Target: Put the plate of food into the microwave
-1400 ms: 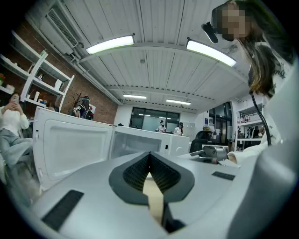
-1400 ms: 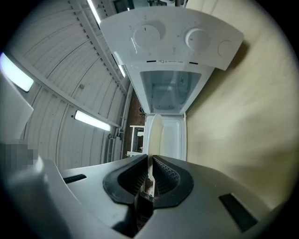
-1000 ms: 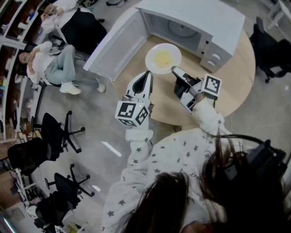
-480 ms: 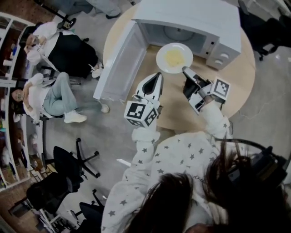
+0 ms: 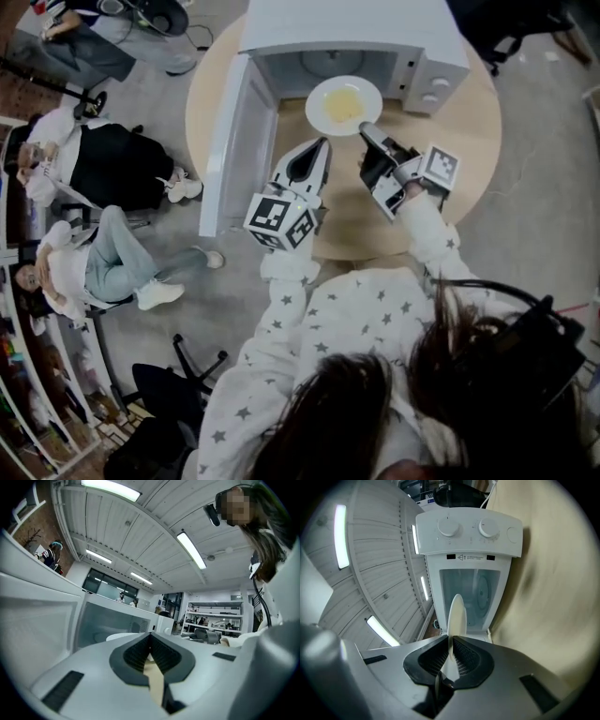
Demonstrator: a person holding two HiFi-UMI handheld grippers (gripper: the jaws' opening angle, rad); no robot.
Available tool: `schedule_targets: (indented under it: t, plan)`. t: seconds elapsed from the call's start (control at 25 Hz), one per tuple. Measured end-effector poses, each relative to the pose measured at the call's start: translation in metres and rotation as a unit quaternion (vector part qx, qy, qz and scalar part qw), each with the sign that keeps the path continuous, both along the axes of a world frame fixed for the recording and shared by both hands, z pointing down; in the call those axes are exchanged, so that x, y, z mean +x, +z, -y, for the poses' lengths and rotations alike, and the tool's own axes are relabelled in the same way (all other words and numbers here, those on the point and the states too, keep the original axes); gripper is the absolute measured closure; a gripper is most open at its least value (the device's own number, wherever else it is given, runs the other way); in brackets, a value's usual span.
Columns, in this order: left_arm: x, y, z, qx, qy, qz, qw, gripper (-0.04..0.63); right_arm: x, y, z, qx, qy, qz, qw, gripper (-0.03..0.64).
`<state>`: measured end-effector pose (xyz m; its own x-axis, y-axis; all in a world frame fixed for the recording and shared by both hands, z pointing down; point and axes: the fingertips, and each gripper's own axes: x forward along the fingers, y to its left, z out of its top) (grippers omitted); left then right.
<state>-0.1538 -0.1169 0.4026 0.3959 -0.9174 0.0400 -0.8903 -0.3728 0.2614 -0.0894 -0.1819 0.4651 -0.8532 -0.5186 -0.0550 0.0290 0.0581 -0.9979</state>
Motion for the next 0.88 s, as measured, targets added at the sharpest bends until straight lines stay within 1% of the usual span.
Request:
schedule_targets:
  t: [0.2, 0.4, 0.6, 0.72, 0.88]
  plan:
    - [0.008, 0.016, 0.011, 0.002, 0.015, -0.002, 0.9999, 0.594, 0.005, 0.009, 0.004, -0.002, 0.005, 0.003, 1.000, 0.593]
    - [0.010, 0.013, 0.009, 0.000, 0.011, -0.010, 0.9999, 0.594, 0.007, 0.009, 0.001, -0.011, 0.006, -0.001, 1.000, 0.593]
    - [0.011, 0.010, 0.011, 0.001, 0.012, -0.008, 0.9999, 0.594, 0.004, 0.007, 0.001, -0.013, 0.009, -0.007, 1.000, 0.594]
    - [0.015, 0.008, 0.009, -0.004, 0.020, -0.008, 0.9998, 0.594, 0.006, 0.004, 0.001, -0.014, 0.021, -0.007, 1.000, 0.592]
    - [0.024, 0.001, 0.009, -0.019, 0.045, -0.016, 0.9987, 0.594, 0.014, -0.004, 0.002, -0.026, 0.056, -0.009, 0.998, 0.593]
